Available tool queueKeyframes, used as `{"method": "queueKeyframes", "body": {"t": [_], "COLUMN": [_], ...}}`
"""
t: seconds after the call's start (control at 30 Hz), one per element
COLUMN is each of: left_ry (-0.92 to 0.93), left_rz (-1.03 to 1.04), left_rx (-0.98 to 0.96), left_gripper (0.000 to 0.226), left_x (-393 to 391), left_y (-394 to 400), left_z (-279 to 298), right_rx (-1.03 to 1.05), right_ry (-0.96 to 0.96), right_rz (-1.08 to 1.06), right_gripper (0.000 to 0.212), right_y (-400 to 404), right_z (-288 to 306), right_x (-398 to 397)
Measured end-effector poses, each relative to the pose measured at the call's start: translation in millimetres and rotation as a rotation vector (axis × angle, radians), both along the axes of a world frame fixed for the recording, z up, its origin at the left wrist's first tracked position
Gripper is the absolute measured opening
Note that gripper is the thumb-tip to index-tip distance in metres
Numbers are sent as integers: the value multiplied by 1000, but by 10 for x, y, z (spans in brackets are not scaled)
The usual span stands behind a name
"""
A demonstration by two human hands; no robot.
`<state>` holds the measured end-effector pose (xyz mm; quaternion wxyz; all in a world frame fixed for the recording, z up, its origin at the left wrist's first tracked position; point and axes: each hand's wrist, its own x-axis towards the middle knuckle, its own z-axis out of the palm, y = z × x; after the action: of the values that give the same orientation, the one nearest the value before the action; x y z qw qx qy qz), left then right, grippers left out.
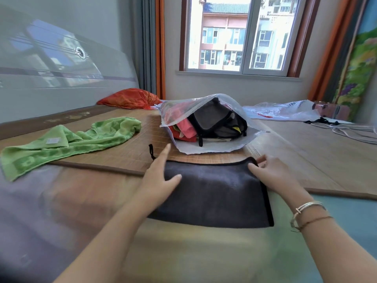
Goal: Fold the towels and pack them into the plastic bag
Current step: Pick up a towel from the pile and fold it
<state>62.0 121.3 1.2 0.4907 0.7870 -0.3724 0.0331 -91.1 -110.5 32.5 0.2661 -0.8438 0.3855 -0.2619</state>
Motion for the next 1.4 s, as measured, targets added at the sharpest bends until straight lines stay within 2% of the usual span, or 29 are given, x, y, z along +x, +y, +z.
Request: {"method": "queueKeyframes", "body": {"t": [0.07,0.1,0.17,0.23,0.3,0.37,0.43,0.5,0.57,0.7,0.77,0.83,0.87,0.93,0.97,1.03,1.1,1.23,1.33,1.4], "left_ry": [-282,-334,-300,-301,-280,-203,-156,-11,234,706,823,825,803,722,700,725,751,690,671,674], "left_rz": [17,20,-19,-48,-62,-57,34,193,309,285,258,272,281,296,291,260,176,-22,-124,-242], "left_rx": [206,345,571,641,560,315,27,-85,-60,-140,-132,-82,-57,12,43,50,-21,-157,-196,-89], "left_gripper": [65,59,58,61,56,46,27,16,27,46,50,58,61,64,67,76,77,40,26,22], "left_x": [-56,-101,-179,-213,-185,-123,-39,68,212,328,331,354,346,313,278,185,140,-10,-121,-194], "left_y": [-97,-144,-211,-241,-236,-188,-89,65,222,405,449,460,467,459,450,418,380,257,194,171], "left_z": [-56,-79,-158,-217,-226,-175,-106,-39,-8,15,8,-16,-19,-46,-63,-70,-93,52,267,477], "right_rx": [58,138,305,431,559,642,627,577,537,462,575,646,566,191,28,-133,-128,-34,-111,-216], "right_ry": [136,177,144,-32,-274,-458,-511,-483,-434,-263,-150,-175,-254,-345,-346,-286,-199,-49,-177,-257], "right_rz": [42,68,136,222,313,400,476,503,503,562,645,645,597,462,413,362,297,173,250,417], "right_gripper": [37,43,49,51,52,53,55,58,60,59,59,50,43,33,31,29,32,44,58,75], "right_y": [57,97,169,252,349,495,679,842,1014,1361,1504,1547,1531,1437,1383,1300,1196,943,827,829], "right_z": [84,106,115,146,225,336,415,434,405,215,110,37,17,5,-11,-57,-137,-179,-75,55], "right_x": [-12,-24,-45,-35,48,196,402,647,886,1194,1281,1337,1339,1299,1265,1182,1114,921,721,562]}}
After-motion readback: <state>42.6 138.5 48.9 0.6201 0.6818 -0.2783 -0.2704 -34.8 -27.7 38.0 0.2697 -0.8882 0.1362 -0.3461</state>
